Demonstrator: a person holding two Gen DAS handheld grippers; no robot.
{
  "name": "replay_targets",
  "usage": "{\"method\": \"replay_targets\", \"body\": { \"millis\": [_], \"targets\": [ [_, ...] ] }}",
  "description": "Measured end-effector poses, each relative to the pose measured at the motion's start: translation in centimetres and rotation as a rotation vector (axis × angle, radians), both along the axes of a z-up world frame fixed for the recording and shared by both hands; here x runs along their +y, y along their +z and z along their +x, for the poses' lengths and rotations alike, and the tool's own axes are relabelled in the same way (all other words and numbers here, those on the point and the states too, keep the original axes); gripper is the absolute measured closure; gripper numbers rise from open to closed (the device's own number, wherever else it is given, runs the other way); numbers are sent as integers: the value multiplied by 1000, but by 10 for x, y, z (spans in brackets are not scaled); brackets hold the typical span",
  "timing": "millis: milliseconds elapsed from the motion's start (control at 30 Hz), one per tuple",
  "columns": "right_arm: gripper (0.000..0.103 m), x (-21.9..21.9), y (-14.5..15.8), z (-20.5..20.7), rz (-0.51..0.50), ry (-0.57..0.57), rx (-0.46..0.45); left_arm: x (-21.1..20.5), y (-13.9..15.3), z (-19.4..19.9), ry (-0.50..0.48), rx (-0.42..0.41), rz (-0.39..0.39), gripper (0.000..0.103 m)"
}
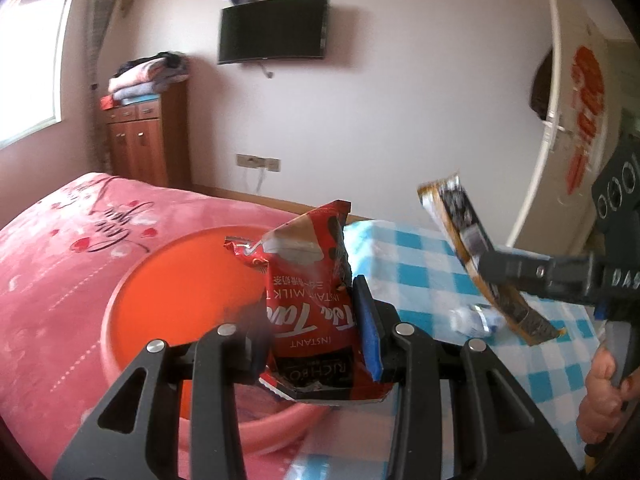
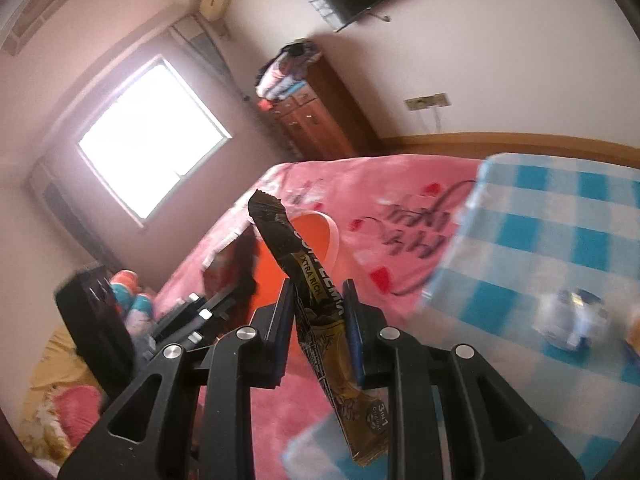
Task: Collect trash
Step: 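Carry the red wrapper and Coffeemix stick over the bucket and open both tools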
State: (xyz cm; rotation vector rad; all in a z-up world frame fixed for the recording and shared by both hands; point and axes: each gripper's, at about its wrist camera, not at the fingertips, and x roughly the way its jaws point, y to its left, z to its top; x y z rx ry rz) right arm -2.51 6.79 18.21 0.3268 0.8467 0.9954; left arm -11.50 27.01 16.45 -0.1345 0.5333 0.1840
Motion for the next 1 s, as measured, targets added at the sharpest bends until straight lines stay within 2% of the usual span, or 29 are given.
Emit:
{"method": "replay_targets", "body": {
  "millis": [267, 467, 500, 533, 567, 633, 700, 767, 933, 1000],
  "targets": [
    [78, 67, 8, 14, 15, 58, 15, 33, -13, 8, 102, 44, 11, 64],
    [75, 100, -5, 24, -11, 69, 64, 44, -26, 12, 131, 73, -11, 62],
    [75, 104, -7, 25, -24, 66, 69, 46, -28, 13, 138, 77, -13, 60],
    [73, 109, -12, 28, -43, 62, 82, 47, -29, 13, 142, 74, -10, 52],
    [71, 111, -16, 29, -47, 57, 90, 48, -29, 12, 155, 67, 4, 37],
    [51, 109, -22, 33, -29, 46, 113, 47, -27, 10, 186, 49, 33, 22],
    [37, 102, -25, 35, -24, 18, 117, 45, -25, 8, 196, 39, 53, 19],
    [35, 92, -24, 35, -27, -10, 101, 48, -24, 8, 212, 40, 49, 13],
    [18, 60, -17, 26, -53, -99, 19, 47, -25, 8, 216, 51, 36, 13],
    [15, 50, -15, 21, -82, -129, -25, 42, -26, 7, 214, 57, 39, 13]
  ]
}}
